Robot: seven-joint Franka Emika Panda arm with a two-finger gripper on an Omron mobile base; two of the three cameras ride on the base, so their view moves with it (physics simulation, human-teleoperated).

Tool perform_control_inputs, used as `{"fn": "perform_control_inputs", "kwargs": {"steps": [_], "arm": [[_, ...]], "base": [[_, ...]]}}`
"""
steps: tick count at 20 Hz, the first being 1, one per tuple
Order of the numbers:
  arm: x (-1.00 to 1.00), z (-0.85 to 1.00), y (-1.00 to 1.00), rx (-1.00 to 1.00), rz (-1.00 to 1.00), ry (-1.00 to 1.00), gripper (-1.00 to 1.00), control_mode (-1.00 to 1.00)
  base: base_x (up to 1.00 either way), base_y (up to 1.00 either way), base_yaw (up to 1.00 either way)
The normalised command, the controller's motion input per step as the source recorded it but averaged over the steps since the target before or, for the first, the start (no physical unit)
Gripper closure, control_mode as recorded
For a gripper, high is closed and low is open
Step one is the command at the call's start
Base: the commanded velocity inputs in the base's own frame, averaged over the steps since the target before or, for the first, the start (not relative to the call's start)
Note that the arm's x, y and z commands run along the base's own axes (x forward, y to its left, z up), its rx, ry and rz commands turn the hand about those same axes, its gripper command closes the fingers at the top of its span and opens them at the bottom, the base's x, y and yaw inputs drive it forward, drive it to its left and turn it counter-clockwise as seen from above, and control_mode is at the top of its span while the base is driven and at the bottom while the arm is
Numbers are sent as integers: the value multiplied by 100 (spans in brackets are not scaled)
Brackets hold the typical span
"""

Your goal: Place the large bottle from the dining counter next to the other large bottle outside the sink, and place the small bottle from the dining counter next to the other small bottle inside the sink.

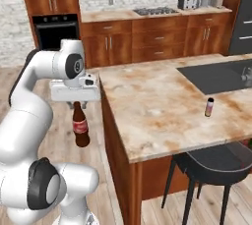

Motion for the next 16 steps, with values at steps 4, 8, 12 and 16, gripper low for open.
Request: {"fn": "perform_control_inputs", "kwargs": {"steps": [4,8,12,16], "arm": [[0,0,0,0,0,0,100,100],[0,0,0,0,0,0,100,100],[0,0,0,0,0,0,100,100],[0,0,0,0,0,0,100,100]], "base": [[66,100,-60],[67,100,-55],[62,100,-49],[54,100,-46]]}}
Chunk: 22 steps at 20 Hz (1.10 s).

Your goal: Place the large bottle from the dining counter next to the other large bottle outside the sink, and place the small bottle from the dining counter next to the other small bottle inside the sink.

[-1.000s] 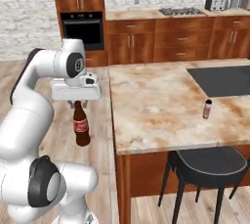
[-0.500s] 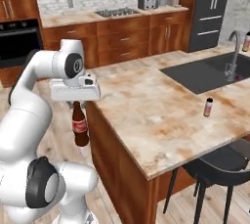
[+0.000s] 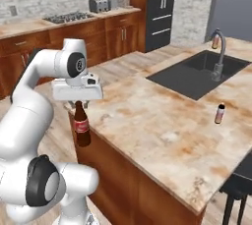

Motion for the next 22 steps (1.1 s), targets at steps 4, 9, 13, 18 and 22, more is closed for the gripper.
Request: {"fn": "perform_control_inputs", "kwargs": {"steps": [4,9,13,18,22], "arm": [[0,0,0,0,0,0,100,100],[0,0,0,0,0,0,100,100],[0,0,0,0,0,0,100,100],[0,0,0,0,0,0,100,100],[0,0,0,0,0,0,100,100]], "base": [[38,100,-44],[19,100,-39],[27,100,-40],[30,100,-41],[41,100,-42]]}}
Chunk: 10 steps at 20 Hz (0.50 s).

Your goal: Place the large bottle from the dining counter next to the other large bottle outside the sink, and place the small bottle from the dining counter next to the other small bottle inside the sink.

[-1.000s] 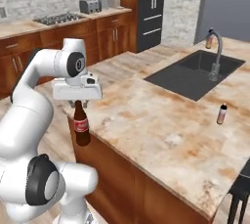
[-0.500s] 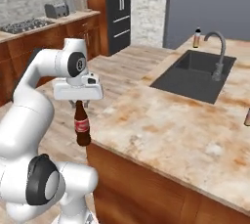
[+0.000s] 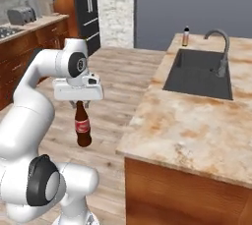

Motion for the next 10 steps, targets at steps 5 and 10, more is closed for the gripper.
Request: {"fn": "perform_control_inputs", "kwargs": {"steps": [5,10], "arm": [[0,0,0,0,0,0,100,100],[0,0,0,0,0,0,100,100]], "base": [[67,100,-45],[97,100,-54]]}}
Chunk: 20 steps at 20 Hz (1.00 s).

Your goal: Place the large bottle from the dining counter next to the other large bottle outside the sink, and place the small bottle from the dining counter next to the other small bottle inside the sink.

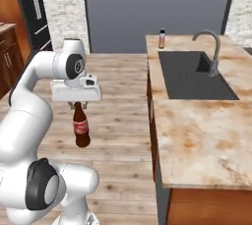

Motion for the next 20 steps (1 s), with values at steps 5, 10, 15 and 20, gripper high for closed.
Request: {"fn": "perform_control_inputs", "kwargs": {"steps": [5,10,15,20], "arm": [[0,0,0,0,0,0,100,100],[0,0,0,0,0,0,100,100],[0,0,0,0,0,0,100,100],[0,0,0,0,0,0,100,100]], "base": [[100,98,-61],[100,94,-63],[100,98,-61],[99,100,-55]]}}
